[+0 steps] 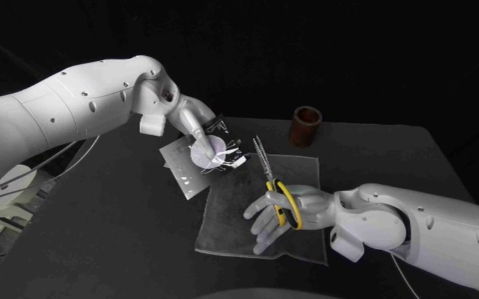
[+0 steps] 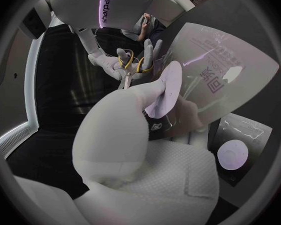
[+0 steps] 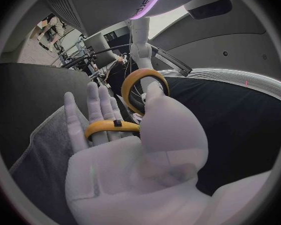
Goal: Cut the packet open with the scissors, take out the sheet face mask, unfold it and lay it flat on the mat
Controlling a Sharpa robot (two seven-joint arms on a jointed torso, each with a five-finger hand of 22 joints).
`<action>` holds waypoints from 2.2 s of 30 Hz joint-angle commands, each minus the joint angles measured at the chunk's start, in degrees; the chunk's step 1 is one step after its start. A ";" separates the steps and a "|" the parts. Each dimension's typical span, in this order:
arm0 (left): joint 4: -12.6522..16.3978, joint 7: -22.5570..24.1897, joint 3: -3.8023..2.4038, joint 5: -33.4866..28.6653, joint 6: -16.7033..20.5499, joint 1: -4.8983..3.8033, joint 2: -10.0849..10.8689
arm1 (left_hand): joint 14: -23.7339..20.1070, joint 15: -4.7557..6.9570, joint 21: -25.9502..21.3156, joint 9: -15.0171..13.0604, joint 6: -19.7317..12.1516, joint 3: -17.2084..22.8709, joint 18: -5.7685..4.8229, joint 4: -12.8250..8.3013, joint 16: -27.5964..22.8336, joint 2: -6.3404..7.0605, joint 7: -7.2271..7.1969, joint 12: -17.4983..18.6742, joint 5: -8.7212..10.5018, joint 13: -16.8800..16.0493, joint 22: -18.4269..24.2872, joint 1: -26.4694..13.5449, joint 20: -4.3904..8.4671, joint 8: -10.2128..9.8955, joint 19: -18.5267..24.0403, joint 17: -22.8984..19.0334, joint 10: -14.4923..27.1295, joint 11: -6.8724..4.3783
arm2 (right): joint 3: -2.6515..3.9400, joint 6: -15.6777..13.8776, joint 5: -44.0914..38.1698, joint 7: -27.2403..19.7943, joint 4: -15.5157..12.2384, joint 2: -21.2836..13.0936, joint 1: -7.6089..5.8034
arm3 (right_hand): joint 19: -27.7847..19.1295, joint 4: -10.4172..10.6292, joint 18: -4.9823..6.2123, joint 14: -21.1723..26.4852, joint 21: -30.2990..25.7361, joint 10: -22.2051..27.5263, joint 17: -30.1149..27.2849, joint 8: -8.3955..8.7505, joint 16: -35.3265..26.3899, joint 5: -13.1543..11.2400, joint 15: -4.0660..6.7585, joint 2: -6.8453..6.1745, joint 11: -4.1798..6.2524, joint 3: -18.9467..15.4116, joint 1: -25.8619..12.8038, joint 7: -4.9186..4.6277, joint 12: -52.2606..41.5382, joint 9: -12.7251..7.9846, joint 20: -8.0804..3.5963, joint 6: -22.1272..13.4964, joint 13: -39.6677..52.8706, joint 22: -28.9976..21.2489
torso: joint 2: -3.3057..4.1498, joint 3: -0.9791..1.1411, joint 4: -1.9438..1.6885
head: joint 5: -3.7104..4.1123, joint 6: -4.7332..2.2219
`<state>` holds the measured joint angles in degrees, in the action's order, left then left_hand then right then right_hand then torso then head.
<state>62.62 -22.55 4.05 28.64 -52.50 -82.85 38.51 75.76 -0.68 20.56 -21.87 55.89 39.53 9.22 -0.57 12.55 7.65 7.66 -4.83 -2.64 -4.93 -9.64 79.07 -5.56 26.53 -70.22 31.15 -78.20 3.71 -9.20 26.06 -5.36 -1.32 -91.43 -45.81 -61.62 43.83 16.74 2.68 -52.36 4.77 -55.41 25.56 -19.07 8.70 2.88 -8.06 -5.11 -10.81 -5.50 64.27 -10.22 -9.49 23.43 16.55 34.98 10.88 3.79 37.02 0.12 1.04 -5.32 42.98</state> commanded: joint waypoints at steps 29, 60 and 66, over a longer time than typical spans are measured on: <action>1.13 -1.26 -0.02 -3.10 -5.99 -0.10 -0.17 | 0.23 0.34 0.37 -4.34 0.17 0.47 1.08 -0.19 -0.30 -0.45 0.17 -0.25 -0.22 -0.10 -0.10 -0.18 0.37 0.16 0.21 0.10 -0.25 -0.01 | -0.51 3.51 -3.24 5.40 0.03 0.99 -0.04 | -10.43 0.55 6.47 5.30 -1.26 1.03 -5.88 0.20 -3.88 0.22 -3.24 -6.91 -1.59 -6.61 -1.31 -5.16 2.48 0.87 0.17 0.70 -5.49 -0.44 | 0.00 -0.11 -0.05 | 0.05 0.87; 3.31 -3.81 -0.03 -6.56 -10.15 -0.11 0.68 | 0.14 0.32 0.42 -4.52 0.20 0.56 1.05 -0.32 -0.38 -0.46 0.18 -0.23 -0.22 -0.12 -0.12 -0.20 0.37 0.13 0.32 0.14 -0.20 0.01 | -0.54 4.39 -3.40 6.89 1.09 0.48 -0.10 | -8.87 0.47 6.59 4.49 -0.72 -0.21 -7.09 -1.25 -3.76 0.07 -3.12 -4.59 -1.52 -4.91 -1.39 -5.26 2.16 1.54 0.14 3.03 -6.55 -0.23 | -0.02 -0.06 -0.03 | 0.07 1.06; 3.33 -3.99 -0.02 -6.56 -10.43 -0.11 0.25 | 0.14 0.32 0.42 -4.52 0.20 0.56 1.05 -0.32 -0.38 -0.46 0.18 -0.23 -0.22 -0.12 -0.12 -0.20 0.37 0.13 0.32 0.14 -0.20 0.01 | -0.54 4.57 -3.36 6.88 0.43 0.76 -0.11 | -8.85 0.42 6.64 4.29 -0.66 -0.53 -7.44 -1.47 -3.72 0.03 -3.07 -3.63 -1.47 -4.29 -1.35 -5.23 2.05 1.63 0.14 3.35 -6.79 -0.24 | 0.01 -0.03 -0.07 | -0.03 1.15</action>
<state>65.83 -26.40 4.06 22.78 -53.96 -82.88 38.92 75.88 -0.57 20.75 -22.42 55.90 39.77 9.29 -0.98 12.56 7.73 7.68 -4.81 -2.67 -4.96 -9.69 79.00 -5.35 26.37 -70.00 31.21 -78.00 3.91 -9.77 28.99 -8.79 5.64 -90.76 -45.15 -61.70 34.58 17.21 2.96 -47.87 3.88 -55.28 18.17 -20.38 5.05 2.88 -10.76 -9.10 -12.18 -10.02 62.95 -10.60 -7.26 24.99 16.73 37.92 4.15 3.48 37.01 0.07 1.01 -5.28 44.07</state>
